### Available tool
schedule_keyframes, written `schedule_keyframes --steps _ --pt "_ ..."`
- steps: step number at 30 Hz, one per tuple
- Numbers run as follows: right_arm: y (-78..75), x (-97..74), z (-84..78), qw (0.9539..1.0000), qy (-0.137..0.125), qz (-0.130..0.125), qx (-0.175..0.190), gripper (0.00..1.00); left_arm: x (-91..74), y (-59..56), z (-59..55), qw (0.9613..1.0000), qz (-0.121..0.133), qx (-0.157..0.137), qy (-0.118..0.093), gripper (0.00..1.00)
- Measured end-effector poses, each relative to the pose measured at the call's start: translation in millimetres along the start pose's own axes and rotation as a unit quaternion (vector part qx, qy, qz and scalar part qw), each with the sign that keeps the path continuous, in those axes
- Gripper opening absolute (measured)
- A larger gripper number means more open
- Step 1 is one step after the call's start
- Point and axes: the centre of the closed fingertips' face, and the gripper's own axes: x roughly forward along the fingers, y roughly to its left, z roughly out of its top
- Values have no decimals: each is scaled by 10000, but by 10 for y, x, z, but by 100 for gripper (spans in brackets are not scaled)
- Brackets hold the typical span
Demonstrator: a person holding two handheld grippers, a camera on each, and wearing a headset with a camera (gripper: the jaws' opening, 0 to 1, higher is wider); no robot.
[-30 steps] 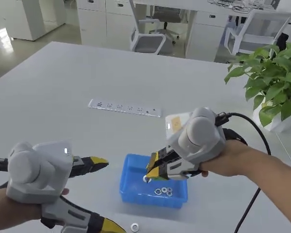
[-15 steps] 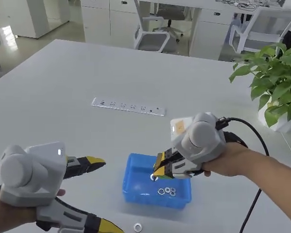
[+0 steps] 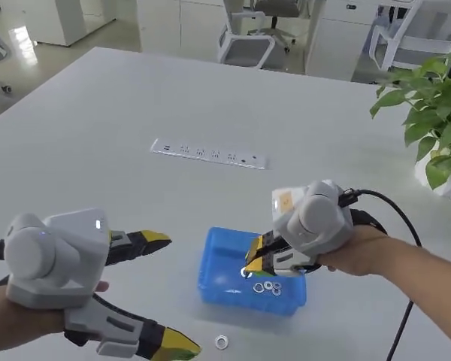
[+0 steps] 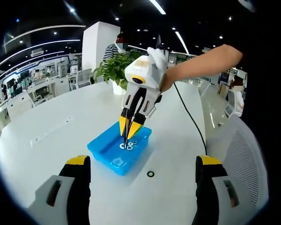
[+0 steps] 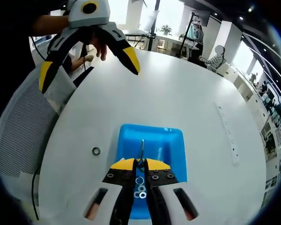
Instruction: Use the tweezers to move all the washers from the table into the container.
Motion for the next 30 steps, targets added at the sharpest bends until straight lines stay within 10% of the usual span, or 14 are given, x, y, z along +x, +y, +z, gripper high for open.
schedule_keyframes --steps 30 --pt "16 187 -173 9999 116 82 33 8 24 49 -49 10000 -15 -9 42 95"
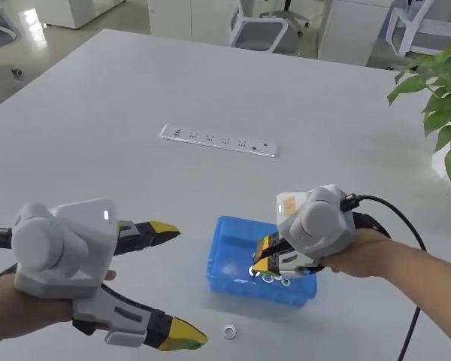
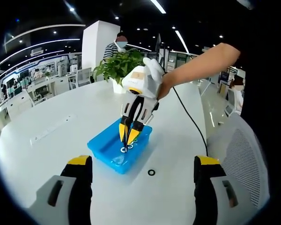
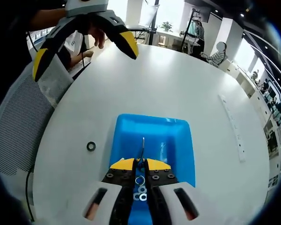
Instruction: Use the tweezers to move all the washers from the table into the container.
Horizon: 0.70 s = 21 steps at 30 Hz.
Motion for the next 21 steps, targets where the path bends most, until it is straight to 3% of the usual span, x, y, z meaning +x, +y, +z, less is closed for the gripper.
schedule_keyframes --steps 11,21 --pt "7 -12 -1 9999 90 -18 -122 8 -1 31 -8 10000 -1 8 -22 95" --pt "8 -51 27 9998 96 -60 -150 8 -14 -8 39 10000 5 25 -44 94"
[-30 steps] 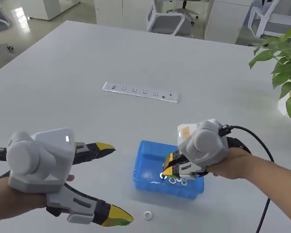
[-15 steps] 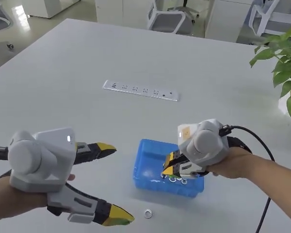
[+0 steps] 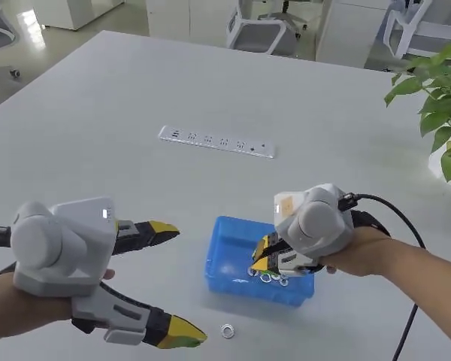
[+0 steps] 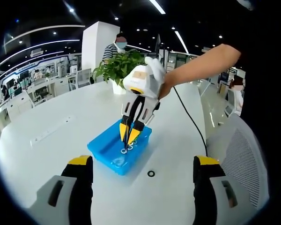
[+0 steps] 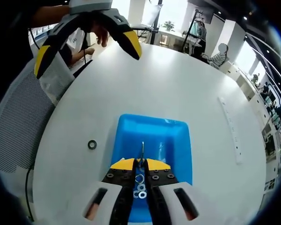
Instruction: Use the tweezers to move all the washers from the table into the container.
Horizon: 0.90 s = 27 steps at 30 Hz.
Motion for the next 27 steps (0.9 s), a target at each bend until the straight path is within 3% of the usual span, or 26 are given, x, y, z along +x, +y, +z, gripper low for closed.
schedule_keyframes --steps 7,14,20,27 --pt "-2 -54 36 10000 0 -46 -27 8 -6 -10 32 10000 8 45 -1 93" --pt "19 -152 126 9999 -84 -103 21 7 -35 47 111 9997 182 79 -136 85" --pt "85 -242 223 9999 -125 -64 51 7 -35 83 134 9995 270 172 -63 66" --pt "177 -349 380 9999 -152 -61 -51 6 2 30 209 9994 175 293 -14 51"
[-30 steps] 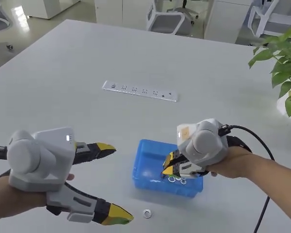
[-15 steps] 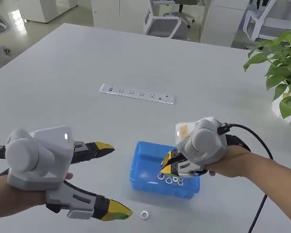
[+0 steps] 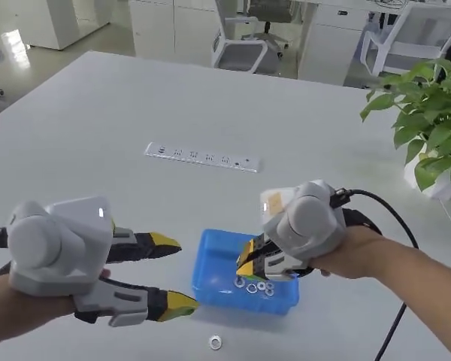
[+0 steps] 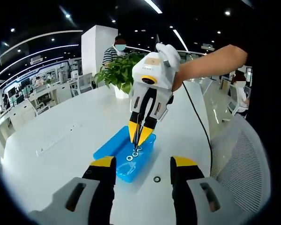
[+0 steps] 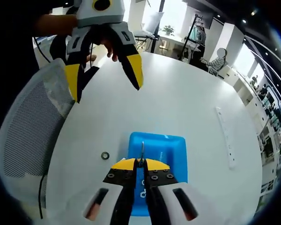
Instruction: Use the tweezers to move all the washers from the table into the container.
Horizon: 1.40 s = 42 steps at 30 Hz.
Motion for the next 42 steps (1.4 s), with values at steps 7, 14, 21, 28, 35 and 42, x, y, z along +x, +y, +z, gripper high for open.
schedule_keyframes --steps 7,14,21,28,35,42 --pt "141 -43 104 9999 -2 101 -94 6 56 -16 104 9999 -75 83 -5 44" --pt "306 -36 111 9996 50 226 -134 6 157 -105 171 9995 -283 164 20 32" --pt "416 25 114 9994 44 318 -122 6 263 -205 237 9979 -577 278 -3 23" --pt "528 108 126 9990 8 431 -115 6 348 -276 250 9955 -829 445 58 16" --pt "569 155 139 9988 -45 468 -94 6 366 -263 199 9940 -902 599 181 11" --pt "586 214 118 9987 -78 501 -43 6 384 -287 117 9918 -994 725 337 6"
